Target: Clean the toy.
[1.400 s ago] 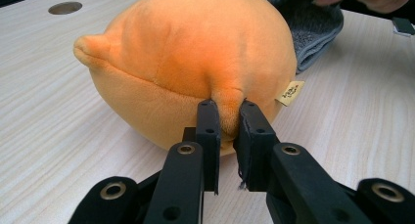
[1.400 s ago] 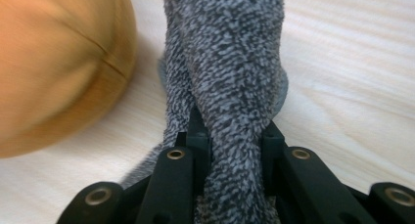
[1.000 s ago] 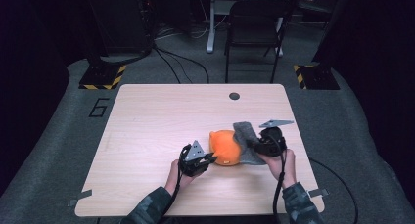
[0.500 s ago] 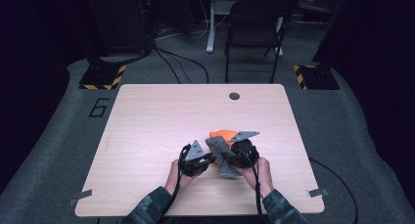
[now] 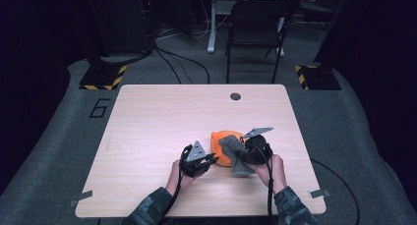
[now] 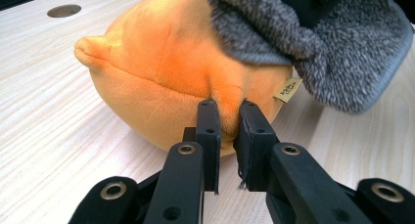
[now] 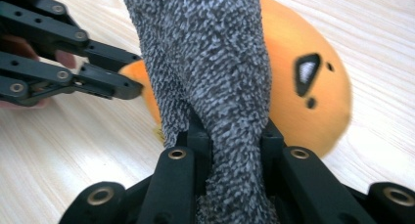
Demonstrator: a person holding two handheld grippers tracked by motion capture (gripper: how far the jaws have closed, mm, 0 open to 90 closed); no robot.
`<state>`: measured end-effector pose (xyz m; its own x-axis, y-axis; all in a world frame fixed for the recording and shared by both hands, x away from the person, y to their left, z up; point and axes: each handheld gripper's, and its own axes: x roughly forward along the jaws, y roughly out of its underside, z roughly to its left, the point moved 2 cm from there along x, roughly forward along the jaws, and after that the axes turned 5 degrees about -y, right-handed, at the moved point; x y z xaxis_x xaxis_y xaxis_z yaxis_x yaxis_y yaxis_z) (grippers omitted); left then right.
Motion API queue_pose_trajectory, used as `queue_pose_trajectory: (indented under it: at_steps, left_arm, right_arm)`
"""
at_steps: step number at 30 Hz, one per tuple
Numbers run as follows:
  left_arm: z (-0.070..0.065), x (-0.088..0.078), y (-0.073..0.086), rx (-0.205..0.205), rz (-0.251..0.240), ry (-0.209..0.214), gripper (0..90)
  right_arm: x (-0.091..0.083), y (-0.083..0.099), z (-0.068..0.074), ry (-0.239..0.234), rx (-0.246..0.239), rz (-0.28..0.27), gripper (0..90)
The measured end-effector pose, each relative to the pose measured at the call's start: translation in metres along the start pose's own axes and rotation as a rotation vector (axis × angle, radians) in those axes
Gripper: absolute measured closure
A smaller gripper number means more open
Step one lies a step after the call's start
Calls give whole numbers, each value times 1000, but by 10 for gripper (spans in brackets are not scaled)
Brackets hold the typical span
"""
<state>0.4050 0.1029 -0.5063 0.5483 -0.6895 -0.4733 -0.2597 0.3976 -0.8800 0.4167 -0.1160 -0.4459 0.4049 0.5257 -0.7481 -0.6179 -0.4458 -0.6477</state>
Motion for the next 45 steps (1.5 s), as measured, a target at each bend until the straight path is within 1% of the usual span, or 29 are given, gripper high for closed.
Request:
queue_pose_trajectory:
  at_steps: [3, 6, 9, 13, 16, 17, 18, 19, 23, 25, 27, 29, 31, 32, 33, 35, 36, 37, 38, 39, 40, 42, 43, 44, 45]
  left_arm:
    - [0, 0, 0, 4, 0, 0, 807]
    - [0, 0, 0, 1, 2, 2, 807]
    - [0, 0, 0, 1, 1, 3, 807]
    - [0, 0, 0, 2, -1, 2, 807]
    - [0, 0, 0, 1, -1, 2, 807]
    - [0, 0, 0, 1, -2, 3, 807]
    - [0, 0, 0, 1, -2, 3, 807]
    - [0, 0, 0, 2, -2, 3, 807]
    - [0, 1, 0, -2, -3, 6, 807]
    - [0, 1, 1, -1, -1, 5, 807]
    - [0, 1, 1, -2, -2, 4, 807]
    - [0, 1, 1, -2, -3, 3, 807]
    - [0, 1, 1, -2, -2, 4, 806]
    - [1, 1, 1, -3, -3, 3, 806]
    - [1, 1, 1, -2, -3, 3, 807]
    - [0, 1, 1, 0, -4, 4, 806]
    - [0, 1, 1, 0, -6, 3, 806]
    - [0, 1, 1, 1, -5, 4, 806]
    - [0, 1, 1, 1, -7, 2, 806]
    - [0, 1, 1, 1, -7, 3, 806]
    - [0, 1, 1, 2, -6, 4, 806]
    - [0, 1, 1, 3, -6, 3, 805]
    - [0, 1, 1, 4, -6, 3, 805]
    - [0, 1, 1, 6, -7, 3, 805]
    - [0, 1, 1, 6, -7, 3, 805]
  right_arm:
    - [-2, 1, -4, 3, 24, 2, 752]
    - [-4, 3, -10, 14, 29, 7, 752]
    - [-5, 5, -15, 19, 50, 10, 752]
    - [-6, 10, -26, 29, 70, 24, 752]
    - [-7, 14, -35, 44, 97, 35, 753]
    - [-7, 16, -40, 48, 120, 35, 753]
    - [-6, 19, -44, 50, 121, 42, 754]
    - [-6, 21, -48, 57, 135, 47, 754]
    - [0, 29, -61, 73, 179, 72, 756]
    - [4, 32, -65, 94, 183, 90, 756]
    - [9, 36, -70, 107, 203, 116, 757]
    - [16, 41, -77, 130, 200, 143, 756]
    - [24, 47, -82, 141, 215, 172, 756]
    - [25, 48, -85, 134, 224, 162, 756]
    - [25, 48, -85, 133, 224, 164, 756]
    - [24, 47, -84, 152, 218, 169, 755]
    - [23, 47, -85, 148, 214, 175, 755]
    - [20, 46, -85, 163, 212, 173, 755]
    - [16, 44, -85, 174, 221, 162, 756]
    - [9, 42, -85, 176, 205, 154, 756]
    - [2, 37, -83, 184, 208, 124, 757]
    - [-17, 24, -76, 188, 186, 51, 757]
    - [-25, 17, -69, 186, 170, 8, 757]
    - [-30, 11, -64, 182, 146, -20, 758]
    - [-35, 1, -53, 171, 125, -57, 758]
